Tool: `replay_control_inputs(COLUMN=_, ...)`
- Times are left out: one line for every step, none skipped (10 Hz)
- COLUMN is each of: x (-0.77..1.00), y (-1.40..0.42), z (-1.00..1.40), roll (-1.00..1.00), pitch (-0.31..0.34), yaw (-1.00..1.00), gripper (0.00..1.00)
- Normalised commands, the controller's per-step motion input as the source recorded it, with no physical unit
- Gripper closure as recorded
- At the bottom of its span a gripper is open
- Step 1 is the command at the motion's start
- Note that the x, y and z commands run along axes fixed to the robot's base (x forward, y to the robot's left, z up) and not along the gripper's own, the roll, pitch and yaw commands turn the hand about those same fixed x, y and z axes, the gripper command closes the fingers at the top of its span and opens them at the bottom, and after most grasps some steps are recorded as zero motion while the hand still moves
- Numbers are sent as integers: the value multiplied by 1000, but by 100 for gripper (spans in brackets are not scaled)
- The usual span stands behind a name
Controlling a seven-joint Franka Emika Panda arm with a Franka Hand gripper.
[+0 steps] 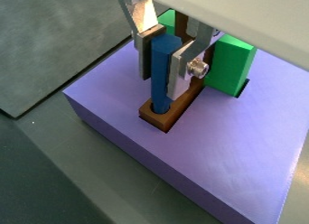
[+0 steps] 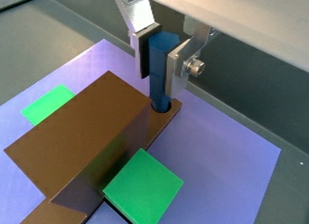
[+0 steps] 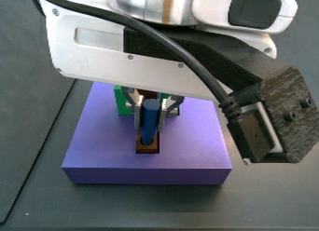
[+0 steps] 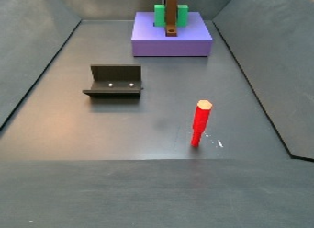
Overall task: Pick up the blue object. Move up. Move to above the board. Insert the blue object.
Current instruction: Insert the blue object.
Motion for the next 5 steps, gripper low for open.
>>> replay_control_inputs(x=0, y=-20, z=-337, roll=0, pitch=0, yaw=0, gripper=100)
replay_control_inputs(x=34, y=-149, z=-257, roll=0, pitch=0, yaw=0, gripper=100)
replay_control_inputs(x=157, y=-303, z=-229, roll=0, pitch=19, yaw=0, gripper=100)
replay_control_inputs(x=34, y=-97, z=-429, roll=0, pitch=0, yaw=-37, gripper=100)
replay_control_inputs(x=17, y=0, z=-449, roll=0, pitch=0, yaw=-106, gripper=100)
